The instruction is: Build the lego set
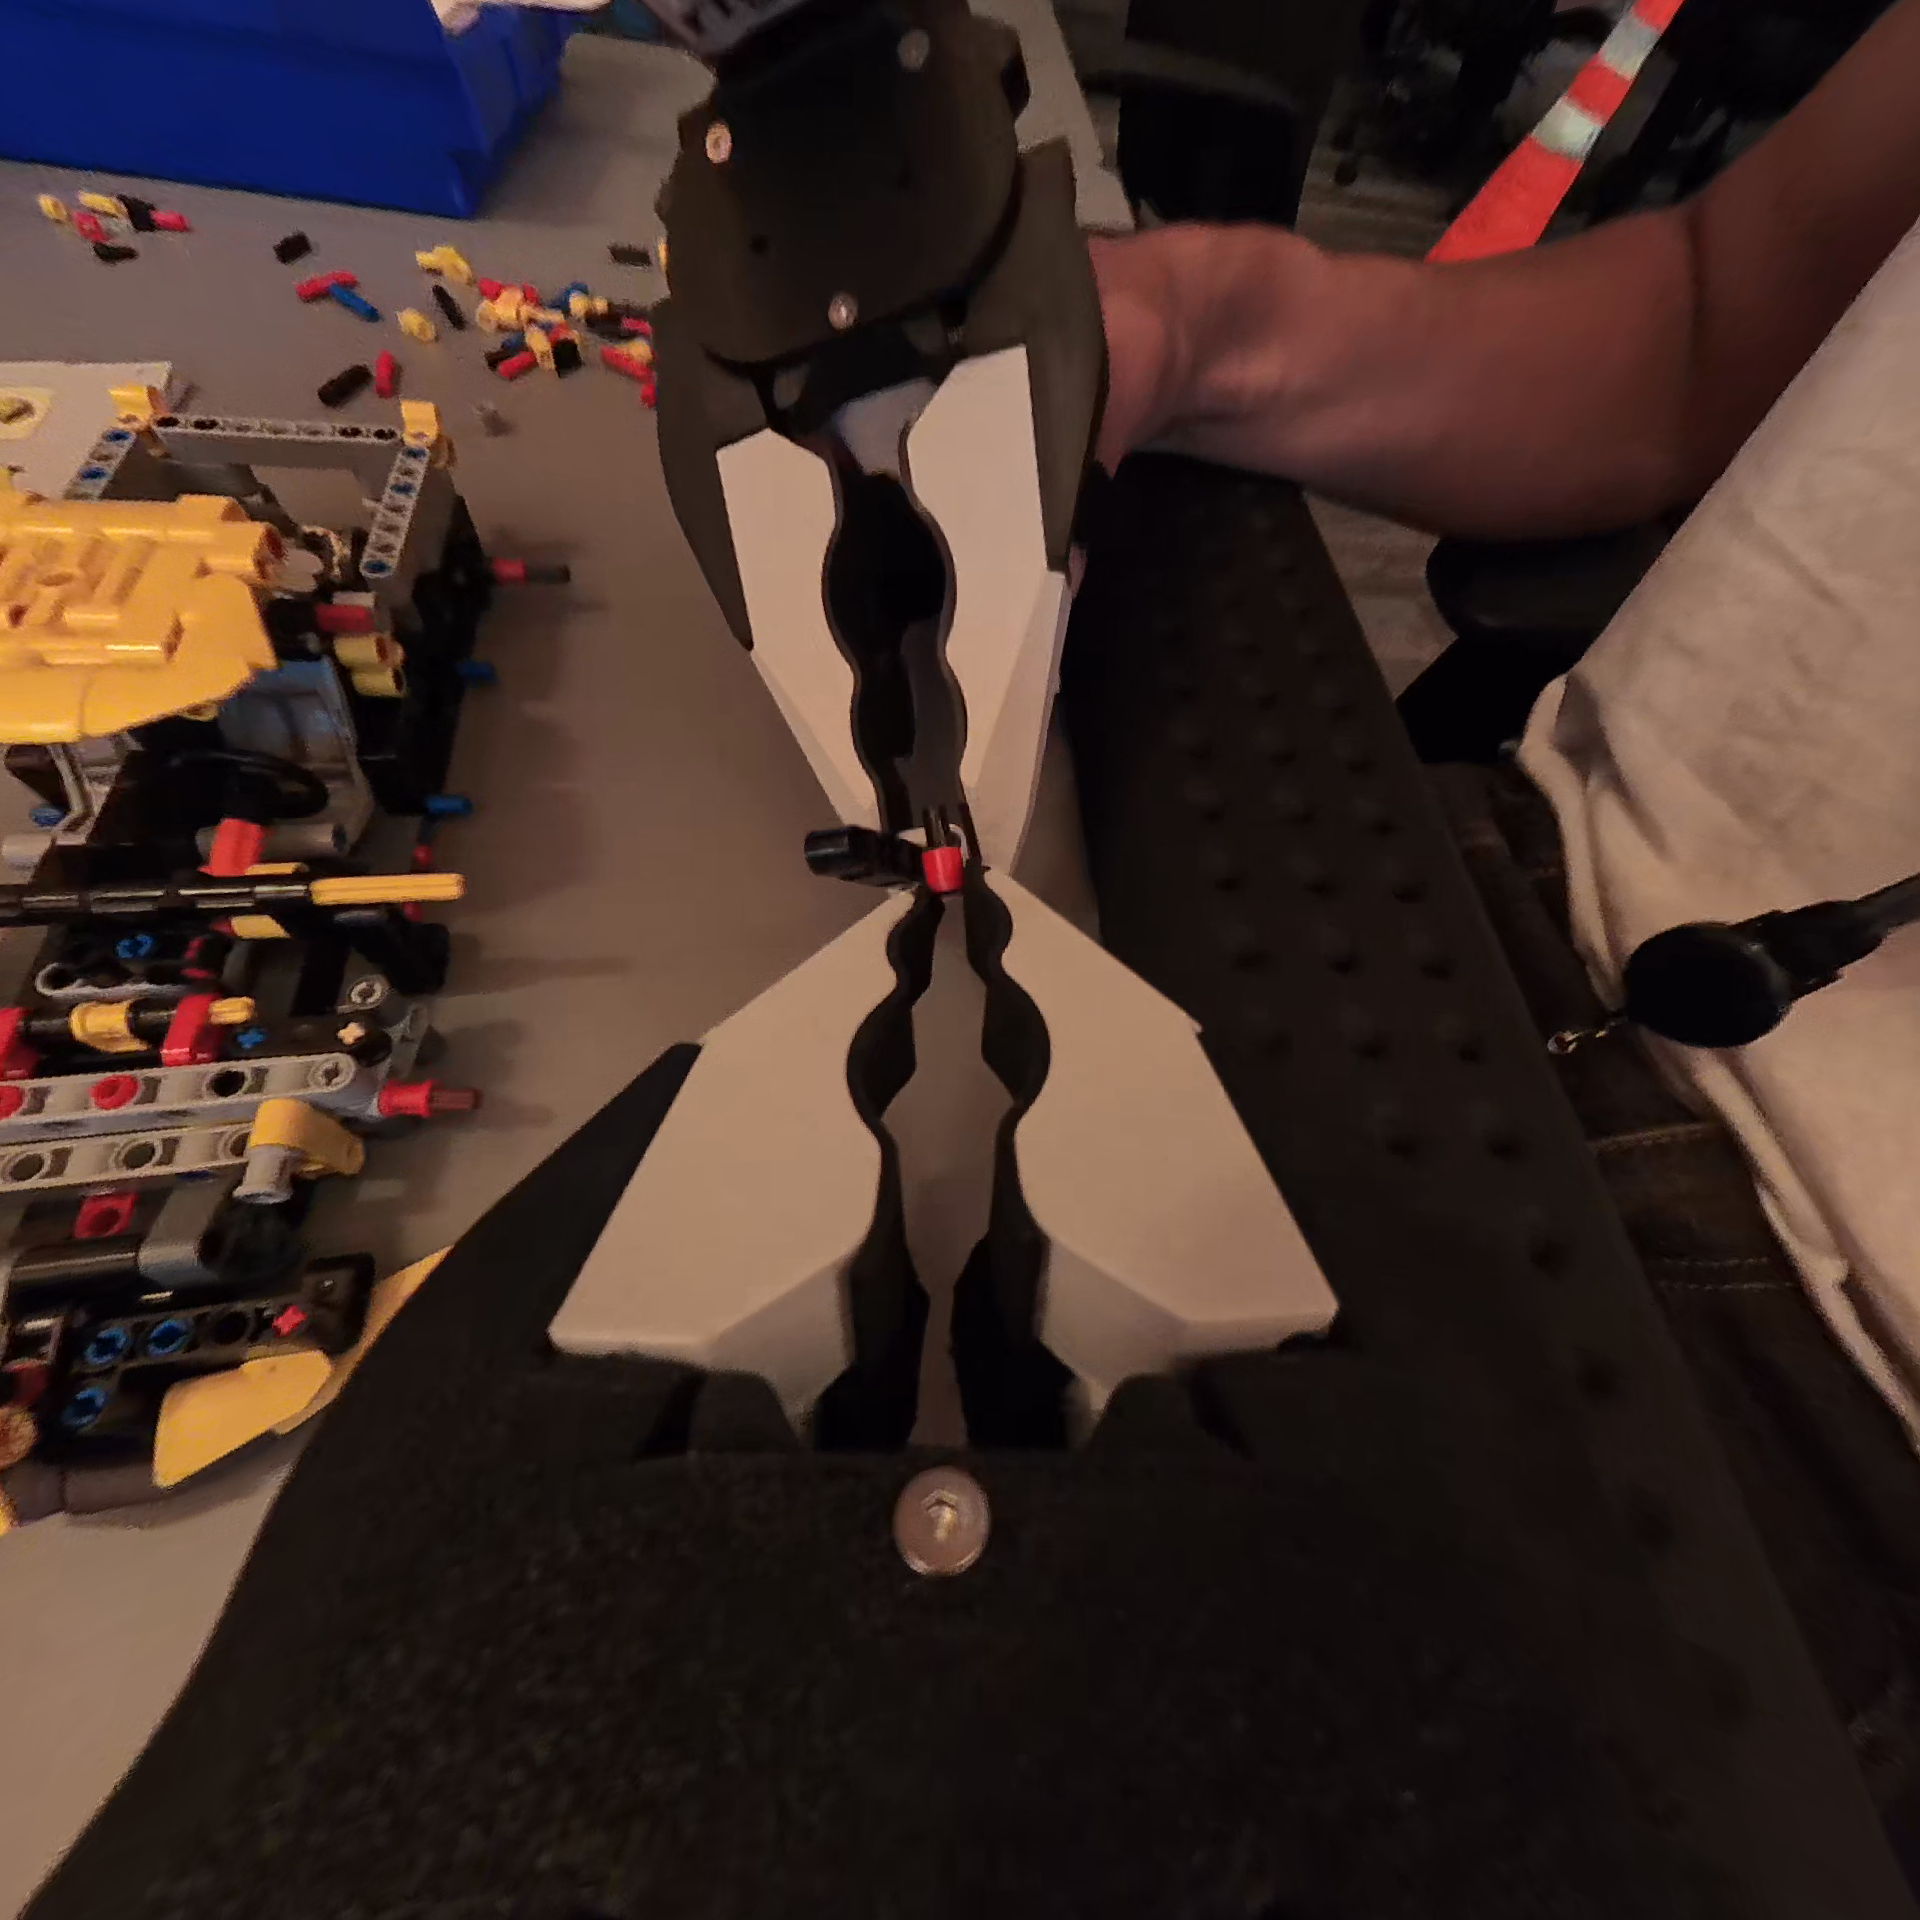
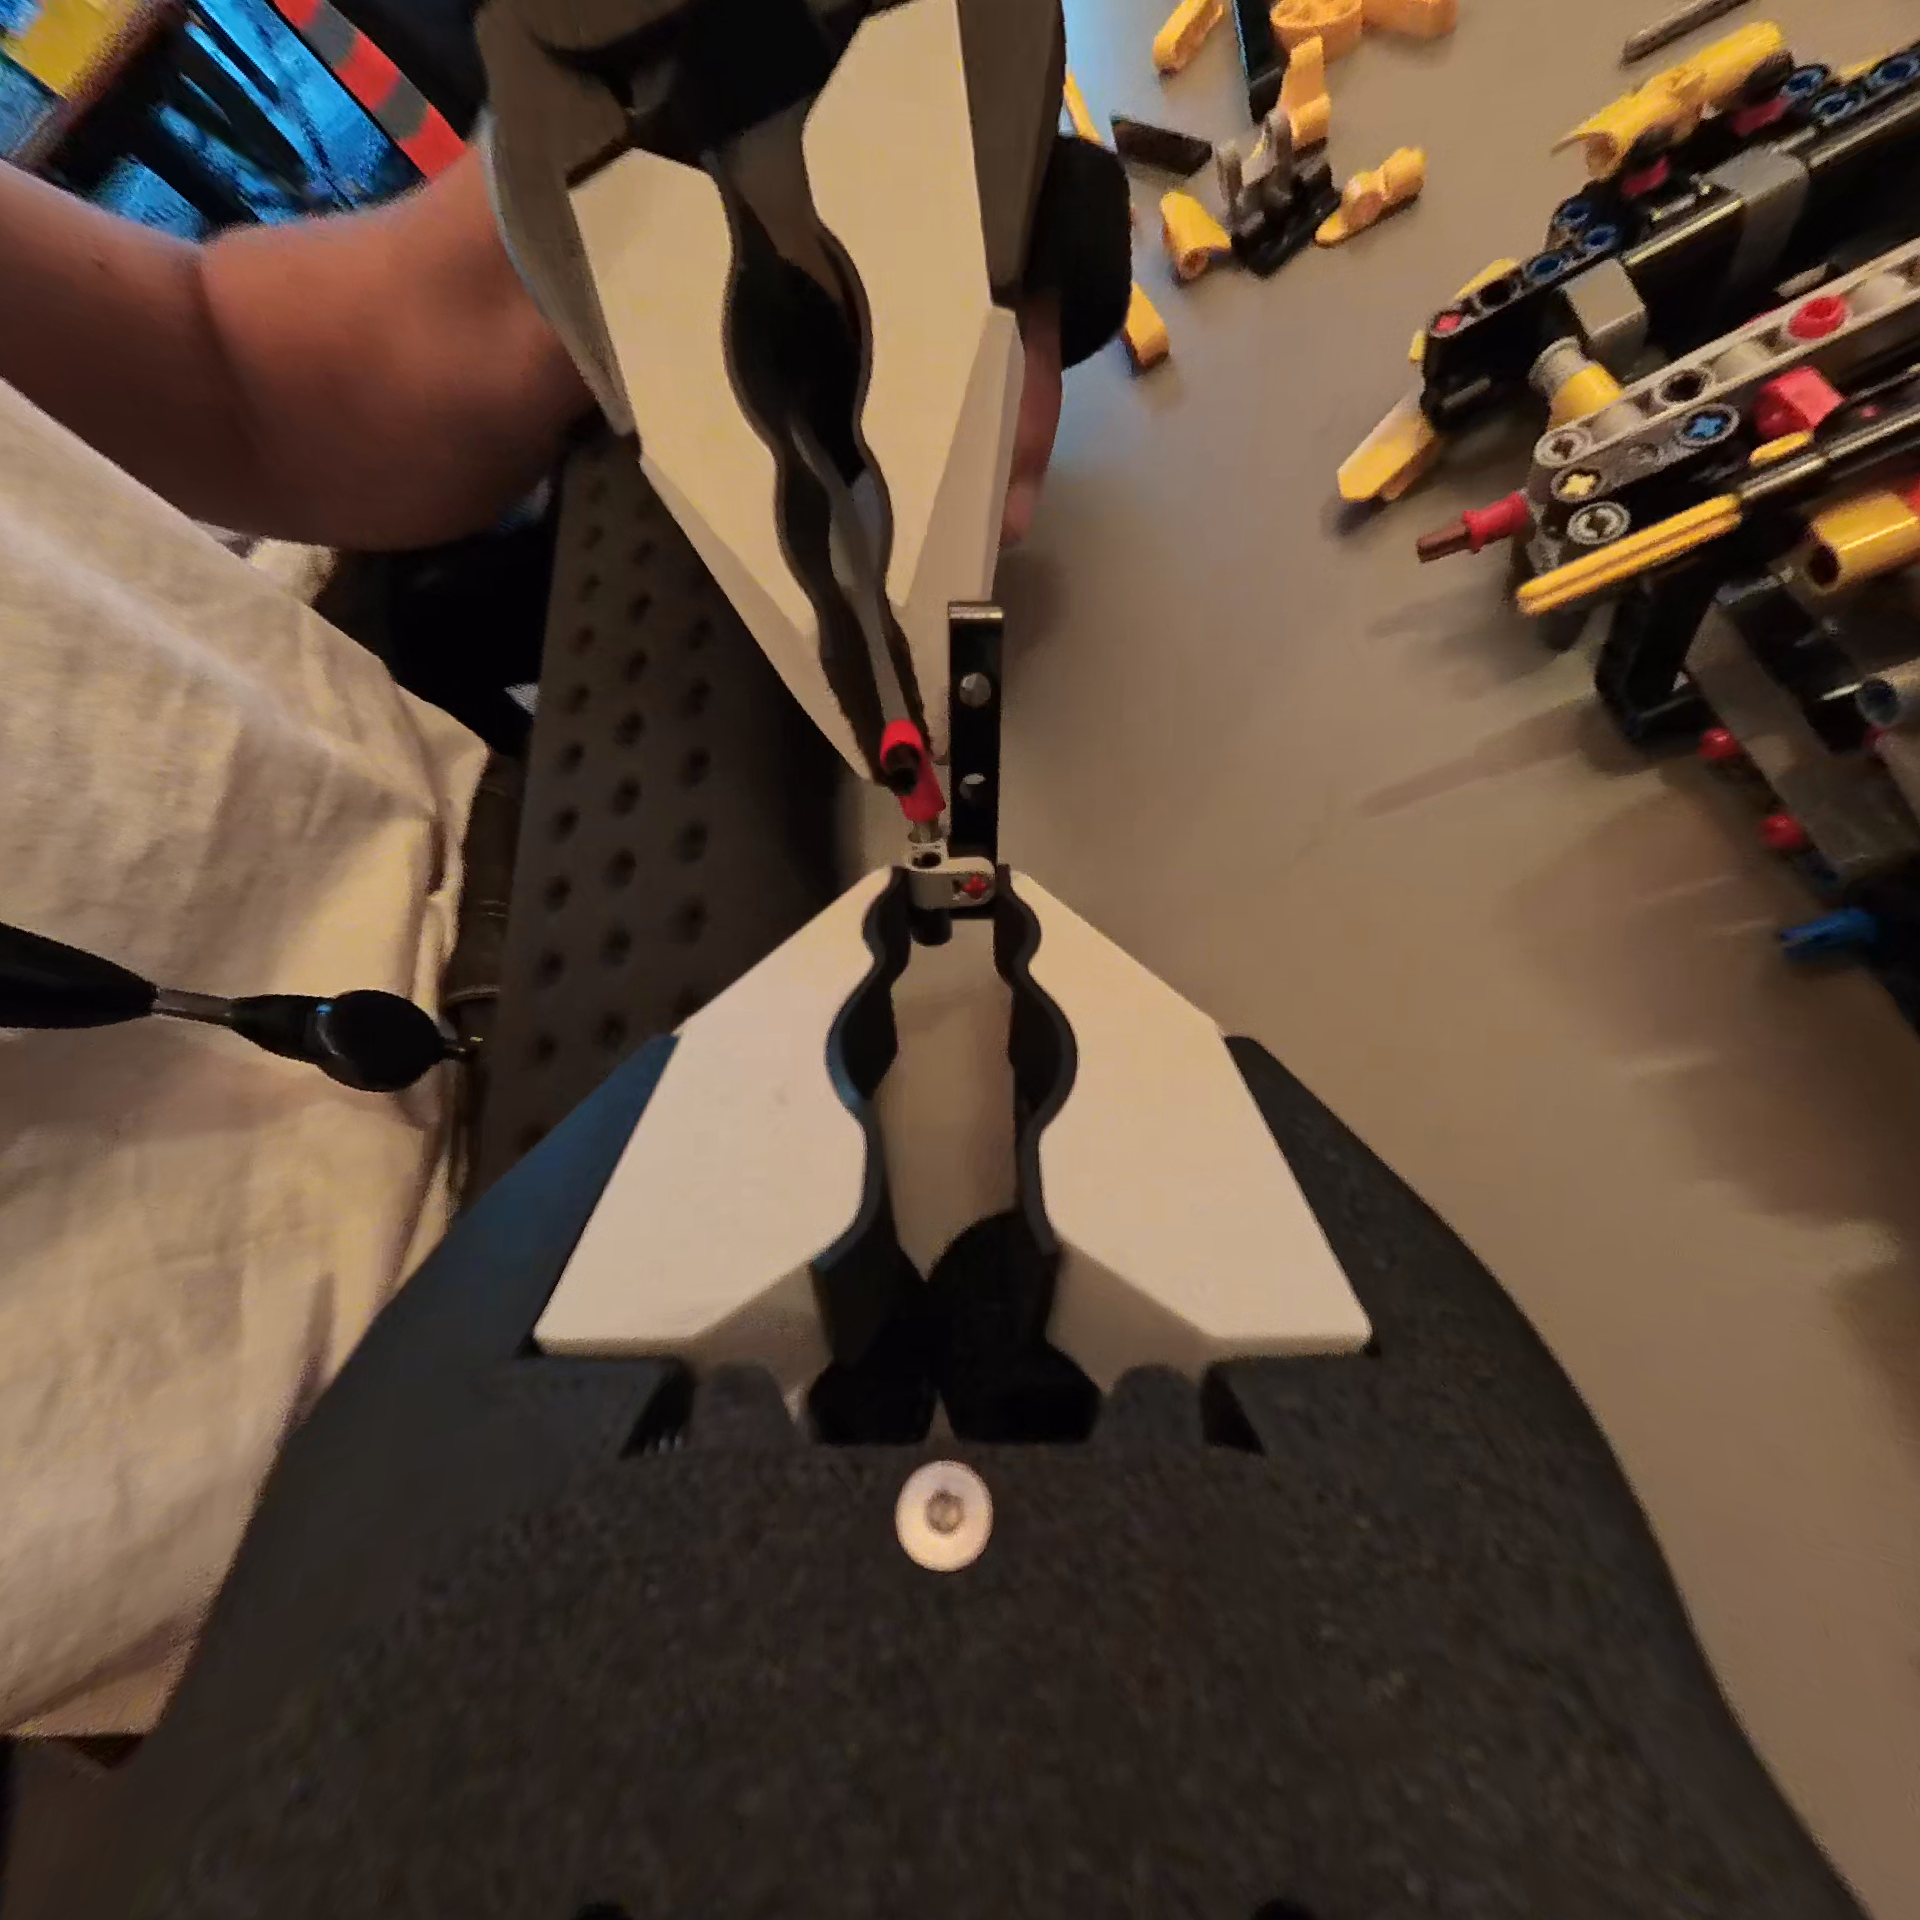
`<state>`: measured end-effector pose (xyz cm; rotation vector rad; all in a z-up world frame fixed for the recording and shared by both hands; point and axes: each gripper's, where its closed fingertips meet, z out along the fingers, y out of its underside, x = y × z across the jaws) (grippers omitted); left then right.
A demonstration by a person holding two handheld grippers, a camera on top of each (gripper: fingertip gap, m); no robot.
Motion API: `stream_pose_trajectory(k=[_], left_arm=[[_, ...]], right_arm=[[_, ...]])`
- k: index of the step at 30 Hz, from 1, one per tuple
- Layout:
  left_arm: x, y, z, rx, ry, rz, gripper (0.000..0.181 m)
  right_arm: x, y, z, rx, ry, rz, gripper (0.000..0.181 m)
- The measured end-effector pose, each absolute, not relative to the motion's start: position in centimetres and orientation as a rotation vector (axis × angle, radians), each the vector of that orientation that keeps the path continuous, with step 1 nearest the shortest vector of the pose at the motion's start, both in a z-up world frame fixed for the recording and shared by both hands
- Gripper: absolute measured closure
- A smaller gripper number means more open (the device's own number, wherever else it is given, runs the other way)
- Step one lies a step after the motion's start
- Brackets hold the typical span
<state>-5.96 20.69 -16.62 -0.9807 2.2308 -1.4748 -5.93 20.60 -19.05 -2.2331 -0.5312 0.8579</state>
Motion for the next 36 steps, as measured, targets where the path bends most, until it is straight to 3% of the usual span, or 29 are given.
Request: stream_pose_trajectory(k=[10, 18, 27, 28, 30, 32, 36], left_arm=[[-6.5, 20.4, -18.2, -0.972, 2.372, -1.395, 0.176], [-7.0, 19.7, -16.6, -0.969, 2.327, -1.614, 0.176], [-6.3, 19.9, -16.4, -0.969, 2.25, -1.554, 0.175], [-6.0, 20.1, -15.9, -0.993, 2.212, -1.582, 0.174], [-5.5, 20.9, -15.1, -1.061, 2.134, -1.628, 0.152], [-5.2, 21.2, -14.4, -1.103, 2.088, -1.675, 0.141], [-5.6, 20.8, -11.5, -1.066, 1.991, -1.911, 0.144]], right_arm=[[-6.2, 20.5, -20.8, -2.335, -0.695, 0.659, 0.167], [-7.2, 19.9, -19.1, -2.236, -0.661, 0.843, 0.167], [-6.7, 20.1, -18.7, -2.205, -0.55, 0.946, 0.167], [-6.6, 20.3, -18.1, -2.172, -0.515, 0.978, 0.167], [-6.7, 20.4, -15.9, -2.058, -0.449, 1.115, 0.167], [-6.6, 20.4, -15.1, -2.012, -0.401, 1.201, 0.167], [-8.1, 19.5, -15.2, -2.029, -0.497, 1.253, 0.167]])
